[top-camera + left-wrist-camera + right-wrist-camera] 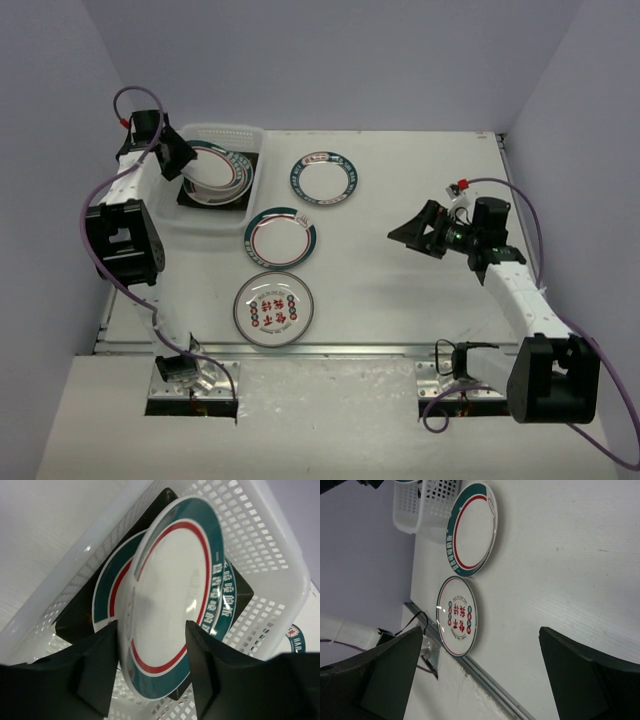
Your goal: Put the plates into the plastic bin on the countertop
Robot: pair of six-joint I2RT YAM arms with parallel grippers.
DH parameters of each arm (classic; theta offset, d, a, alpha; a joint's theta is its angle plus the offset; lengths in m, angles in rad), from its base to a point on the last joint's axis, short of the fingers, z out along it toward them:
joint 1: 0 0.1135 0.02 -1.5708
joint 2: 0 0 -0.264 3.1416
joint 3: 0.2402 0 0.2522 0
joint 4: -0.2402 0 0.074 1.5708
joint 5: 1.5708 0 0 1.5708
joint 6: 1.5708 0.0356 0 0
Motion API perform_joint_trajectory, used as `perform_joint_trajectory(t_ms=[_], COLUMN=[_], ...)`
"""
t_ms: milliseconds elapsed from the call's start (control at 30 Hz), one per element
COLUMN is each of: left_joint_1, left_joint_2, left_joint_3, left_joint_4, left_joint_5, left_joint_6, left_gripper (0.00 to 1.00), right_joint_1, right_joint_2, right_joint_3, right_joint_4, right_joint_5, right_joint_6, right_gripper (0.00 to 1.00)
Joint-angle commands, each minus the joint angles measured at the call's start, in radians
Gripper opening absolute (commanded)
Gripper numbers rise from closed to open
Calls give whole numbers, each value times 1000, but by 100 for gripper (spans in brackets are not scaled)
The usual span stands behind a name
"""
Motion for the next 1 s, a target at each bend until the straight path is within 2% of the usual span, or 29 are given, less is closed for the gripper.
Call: perform_joint_trajectory(t_ms=[0,67,100,267,367,467,633,733,800,867,900,967], left_joint_1=[2,1,1,-23,-63,-126,-133,-140,-151,-180,-182,-189], left_joint_2=[-21,-37,-52,-82,-29,19,27,-102,-210,-354,-412,-576], left_joint_3=[44,57,54,25,83,159,198,168,120,-39,-53,-211], left_joint_4=[-29,-79,-91,-119,-196,-281,-334,-290,-242,-106,-95,0], left_joint_5=[62,26,15,-10,-65,-182,-251,-272,-275,-211,-206,-66], left_joint_6=[56,77,88,141,186,236,225,197,170,161,160,138], left_gripper=[87,99,100,100,100,100,100,100,100,100,100,100], right_joint_1=[40,131,170,346,455,542,646,703,724,739,742,760], right_joint_2=[53,112,131,231,325,431,532,591,618,654,675,743], right_joint_3=[34,96,127,172,236,298,324,314,298,272,270,303], right_joint_4=[-3,-102,-122,-88,-87,-87,-22,45,147,244,270,281], right_joint_5=[27,87,123,239,288,322,346,348,342,315,312,282], right_joint_6=[-66,-119,-147,-132,-131,-120,-73,-32,15,67,72,95], right_gripper=[99,99,99,99,99,99,99,99,99,96,96,83])
